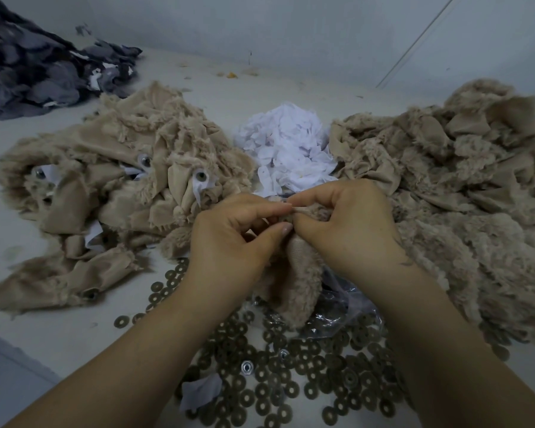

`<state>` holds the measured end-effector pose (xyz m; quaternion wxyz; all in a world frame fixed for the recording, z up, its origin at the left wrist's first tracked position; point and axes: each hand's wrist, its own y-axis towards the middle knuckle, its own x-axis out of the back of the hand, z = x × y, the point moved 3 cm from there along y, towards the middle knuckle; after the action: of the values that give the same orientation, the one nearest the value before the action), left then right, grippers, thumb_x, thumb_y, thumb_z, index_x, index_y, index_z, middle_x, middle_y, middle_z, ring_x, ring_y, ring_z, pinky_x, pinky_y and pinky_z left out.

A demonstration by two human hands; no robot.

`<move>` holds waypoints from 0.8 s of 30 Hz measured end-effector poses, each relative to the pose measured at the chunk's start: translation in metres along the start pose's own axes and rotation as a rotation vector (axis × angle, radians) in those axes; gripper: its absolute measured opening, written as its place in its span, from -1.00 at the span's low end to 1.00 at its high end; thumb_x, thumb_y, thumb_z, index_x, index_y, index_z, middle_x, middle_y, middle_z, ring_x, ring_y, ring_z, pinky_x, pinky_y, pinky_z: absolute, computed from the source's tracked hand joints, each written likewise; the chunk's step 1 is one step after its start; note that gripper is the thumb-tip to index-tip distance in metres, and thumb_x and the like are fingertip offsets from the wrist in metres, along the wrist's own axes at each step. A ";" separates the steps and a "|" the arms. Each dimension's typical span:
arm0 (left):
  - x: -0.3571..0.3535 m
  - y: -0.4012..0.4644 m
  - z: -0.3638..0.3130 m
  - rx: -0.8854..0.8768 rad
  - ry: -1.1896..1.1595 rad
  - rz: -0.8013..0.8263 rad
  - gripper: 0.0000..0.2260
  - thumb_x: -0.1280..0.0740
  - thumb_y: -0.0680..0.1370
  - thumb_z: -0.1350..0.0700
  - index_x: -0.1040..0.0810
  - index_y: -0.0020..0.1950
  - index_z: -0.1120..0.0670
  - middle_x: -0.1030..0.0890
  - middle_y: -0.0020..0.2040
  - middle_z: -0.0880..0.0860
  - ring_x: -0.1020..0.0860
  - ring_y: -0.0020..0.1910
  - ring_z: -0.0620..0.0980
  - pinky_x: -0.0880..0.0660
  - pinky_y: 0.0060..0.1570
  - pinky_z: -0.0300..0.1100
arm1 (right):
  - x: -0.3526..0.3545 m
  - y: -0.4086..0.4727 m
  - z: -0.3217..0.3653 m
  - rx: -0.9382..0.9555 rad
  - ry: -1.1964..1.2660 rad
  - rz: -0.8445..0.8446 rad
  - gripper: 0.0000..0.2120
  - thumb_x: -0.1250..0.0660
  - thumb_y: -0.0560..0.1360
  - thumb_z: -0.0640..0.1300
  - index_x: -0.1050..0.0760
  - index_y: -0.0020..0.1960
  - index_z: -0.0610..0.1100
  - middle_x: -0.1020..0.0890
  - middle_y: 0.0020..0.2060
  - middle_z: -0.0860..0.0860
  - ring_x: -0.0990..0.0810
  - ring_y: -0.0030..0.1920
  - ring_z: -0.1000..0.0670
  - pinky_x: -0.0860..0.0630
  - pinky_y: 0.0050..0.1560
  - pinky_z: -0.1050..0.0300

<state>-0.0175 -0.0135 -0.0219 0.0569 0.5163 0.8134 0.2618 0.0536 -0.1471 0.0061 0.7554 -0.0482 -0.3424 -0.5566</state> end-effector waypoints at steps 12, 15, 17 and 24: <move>-0.001 0.006 -0.005 -0.052 0.029 0.019 -0.79 -0.47 0.47 0.30 -0.68 0.02 0.05 -0.61 -0.15 0.01 -0.63 -0.35 -0.10 -0.59 -0.37 -0.27 | -0.006 -0.001 -0.006 -0.123 0.312 0.071 -0.79 -0.38 0.56 -0.16 -0.72 -0.17 0.04 -0.74 -0.21 -0.01 -0.71 -0.11 0.02 -0.65 0.03 -0.03; 0.000 0.009 -0.003 -0.050 0.050 0.022 -0.83 -0.48 0.46 0.27 -0.70 0.01 0.08 -0.62 -0.16 0.01 -0.64 -0.27 -0.08 -0.61 -0.29 -0.21 | -0.011 -0.003 -0.005 -0.151 0.387 0.105 -0.80 -0.36 0.58 -0.19 -0.71 -0.14 0.01 -0.75 -0.16 0.03 -0.70 -0.03 0.10 -0.62 0.11 0.06; 0.000 0.010 -0.002 -0.081 0.080 0.012 -0.83 -0.49 0.45 0.26 -0.70 0.00 0.08 -0.62 -0.17 -0.02 -0.63 -0.20 -0.12 -0.58 -0.23 -0.30 | -0.014 -0.004 -0.005 -0.181 0.455 0.103 -0.82 -0.34 0.58 -0.22 -0.70 -0.08 -0.05 -0.75 -0.12 0.01 -0.70 -0.01 0.10 -0.62 0.09 0.14; 0.002 0.014 -0.002 -0.095 0.106 0.014 -0.83 -0.51 0.44 0.26 -0.71 0.01 0.12 -0.65 -0.17 -0.01 -0.61 -0.15 -0.14 -0.52 -0.14 -0.35 | -0.017 -0.004 -0.006 -0.169 0.560 0.106 -0.77 -0.31 0.60 -0.26 -0.69 -0.09 -0.02 -0.74 -0.07 0.03 -0.69 0.02 0.14 -0.60 0.01 0.27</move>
<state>-0.0077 -0.0078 -0.0124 0.0362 0.5041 0.7984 0.3273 0.0501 -0.1378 -0.0096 0.8417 0.0270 -0.0701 -0.5347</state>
